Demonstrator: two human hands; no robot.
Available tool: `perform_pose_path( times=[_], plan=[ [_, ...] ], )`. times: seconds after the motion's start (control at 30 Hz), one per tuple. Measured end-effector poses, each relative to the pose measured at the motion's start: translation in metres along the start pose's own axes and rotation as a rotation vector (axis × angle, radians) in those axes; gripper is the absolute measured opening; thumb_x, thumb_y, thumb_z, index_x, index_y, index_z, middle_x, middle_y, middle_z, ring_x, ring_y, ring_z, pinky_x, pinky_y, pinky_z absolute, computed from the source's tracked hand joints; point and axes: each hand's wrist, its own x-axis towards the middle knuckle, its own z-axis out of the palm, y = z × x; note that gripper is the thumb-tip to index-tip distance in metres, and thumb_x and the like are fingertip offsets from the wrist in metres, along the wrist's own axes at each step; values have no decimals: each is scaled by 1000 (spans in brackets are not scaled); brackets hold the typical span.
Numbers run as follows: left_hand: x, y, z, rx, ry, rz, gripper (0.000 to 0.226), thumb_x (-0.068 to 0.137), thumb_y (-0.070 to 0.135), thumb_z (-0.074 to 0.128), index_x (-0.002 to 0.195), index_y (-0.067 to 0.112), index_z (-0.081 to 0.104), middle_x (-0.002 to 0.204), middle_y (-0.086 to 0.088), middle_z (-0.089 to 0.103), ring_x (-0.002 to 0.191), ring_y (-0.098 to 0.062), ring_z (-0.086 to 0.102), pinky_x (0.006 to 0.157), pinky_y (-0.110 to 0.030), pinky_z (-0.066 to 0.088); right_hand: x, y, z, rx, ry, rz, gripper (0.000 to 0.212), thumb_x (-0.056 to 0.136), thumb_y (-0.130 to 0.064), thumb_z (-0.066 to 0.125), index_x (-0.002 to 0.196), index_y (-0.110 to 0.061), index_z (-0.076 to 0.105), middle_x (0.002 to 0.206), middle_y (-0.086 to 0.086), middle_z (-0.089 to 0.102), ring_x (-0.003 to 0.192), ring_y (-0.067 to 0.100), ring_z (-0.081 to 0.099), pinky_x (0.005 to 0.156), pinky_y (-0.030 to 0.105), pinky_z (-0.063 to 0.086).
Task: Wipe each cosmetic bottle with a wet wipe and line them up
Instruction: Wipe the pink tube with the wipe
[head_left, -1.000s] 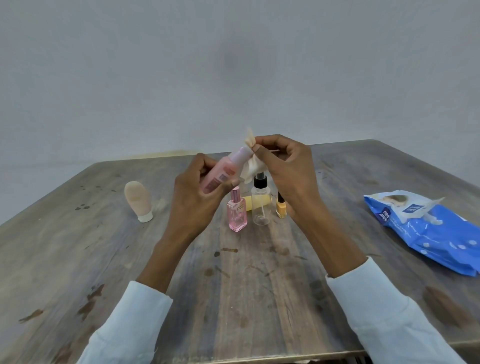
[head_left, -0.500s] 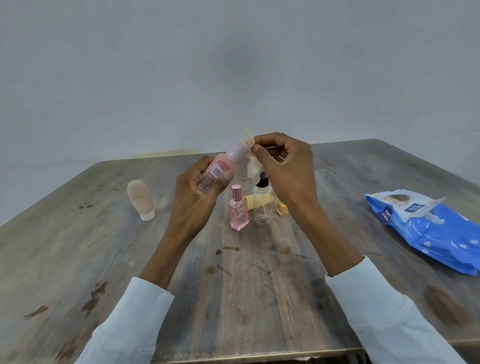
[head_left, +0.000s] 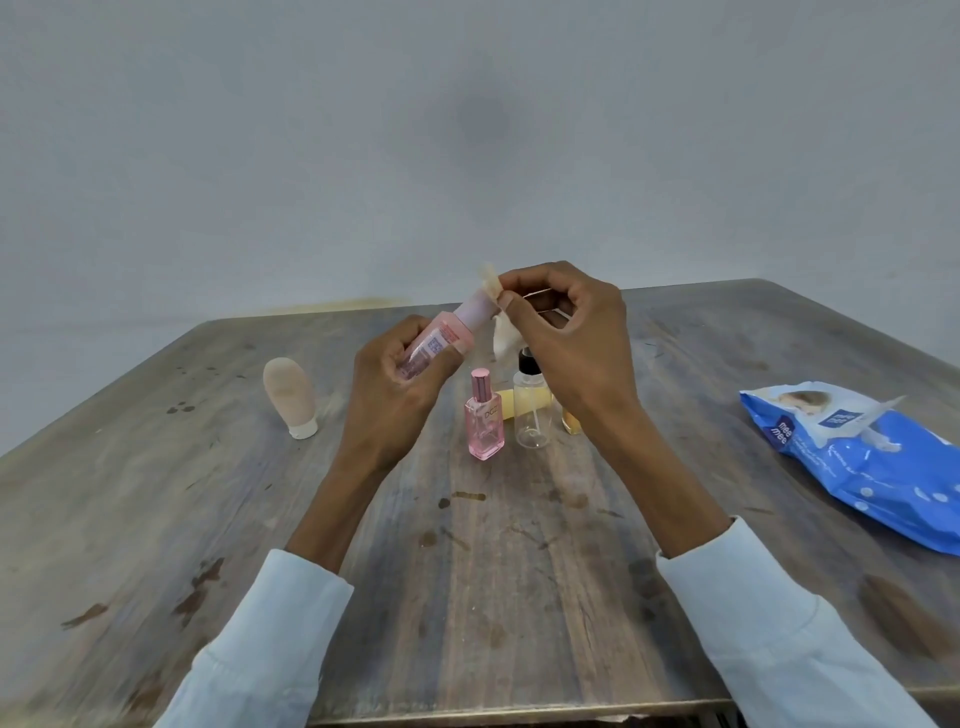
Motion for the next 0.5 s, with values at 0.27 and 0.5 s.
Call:
perform_pose_path(
  times=[0.27,0.5],
  plan=[
    [-1,8,2,-258,-121,-134,38,95,32,62,101,-5,65,60,8,42,50,-6,37,48,-15,31,1,6,-3,353,-35,284,5,94,-20,82,95,-25,83,111,21,76,93,26,66,80,45,54],
    [-3,10,3,-173,-74,-50,21,98,30,62,92,10,64,69,2,51,58,-6,43,53,-15,37,-4,8,7,501,-116,462,16,98,-2,73,114,-2,73,106,20,79,96,28,74,94,44,61]
  ],
)
